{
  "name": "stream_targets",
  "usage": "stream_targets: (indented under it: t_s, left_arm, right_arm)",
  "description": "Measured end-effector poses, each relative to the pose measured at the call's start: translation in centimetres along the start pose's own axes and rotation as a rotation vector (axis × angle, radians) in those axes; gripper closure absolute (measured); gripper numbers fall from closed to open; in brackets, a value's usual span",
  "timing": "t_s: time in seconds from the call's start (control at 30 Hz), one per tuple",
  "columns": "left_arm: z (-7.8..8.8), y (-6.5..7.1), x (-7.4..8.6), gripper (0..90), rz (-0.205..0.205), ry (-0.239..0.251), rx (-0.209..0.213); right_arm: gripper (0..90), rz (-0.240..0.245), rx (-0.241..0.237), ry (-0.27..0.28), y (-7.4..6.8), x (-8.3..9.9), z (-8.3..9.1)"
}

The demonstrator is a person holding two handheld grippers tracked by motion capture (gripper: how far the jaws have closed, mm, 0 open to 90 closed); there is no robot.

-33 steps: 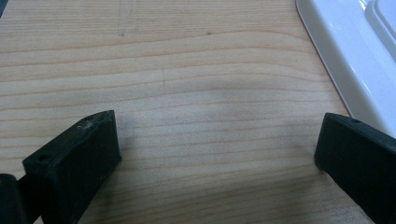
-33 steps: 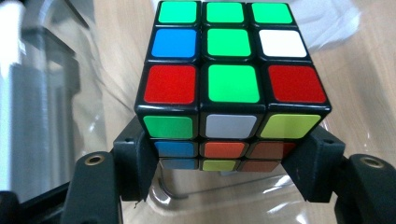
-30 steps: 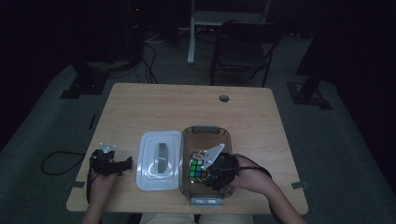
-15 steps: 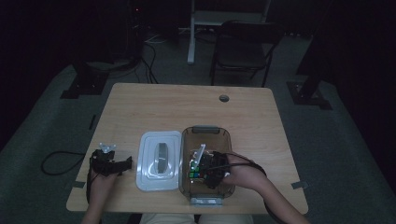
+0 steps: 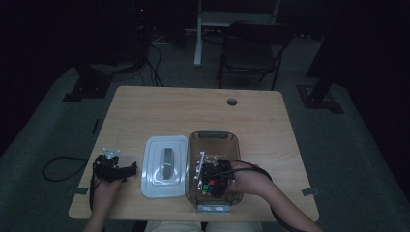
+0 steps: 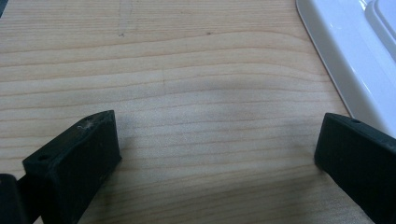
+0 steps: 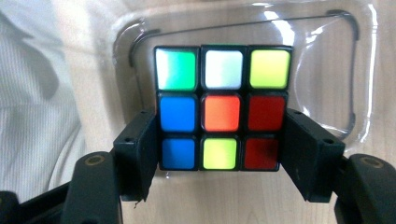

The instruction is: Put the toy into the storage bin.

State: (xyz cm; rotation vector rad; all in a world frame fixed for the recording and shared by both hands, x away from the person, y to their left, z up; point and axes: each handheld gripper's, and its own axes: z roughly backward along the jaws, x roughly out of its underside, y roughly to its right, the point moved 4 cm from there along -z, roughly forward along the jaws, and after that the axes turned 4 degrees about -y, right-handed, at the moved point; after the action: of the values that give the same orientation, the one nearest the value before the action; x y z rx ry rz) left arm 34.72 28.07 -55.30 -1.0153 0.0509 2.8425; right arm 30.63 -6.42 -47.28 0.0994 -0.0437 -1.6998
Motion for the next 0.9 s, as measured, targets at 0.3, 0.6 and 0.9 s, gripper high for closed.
stream_targets:
  t_s: [0.3,0.6,0.9]
  left_arm:
    - [0.0,0.0,0.0,0.8,0.0,0.0,0.0]
    - [0.0,0.0,0.0,0.7,0.0,0.0,0.0]
    - [0.0,0.0,0.0,0.7,-0.004,0.0,0.002]
  right_arm:
    - [33.7,0.036,-0.003,-0.026,-0.3,-0.9,-0.2]
    - [29.1,-0.006,0.001,0.019,-0.1,-0.8,0.3]
    - [22.8,-0.092,-0.013,0.169,0.6,0.0,1.9]
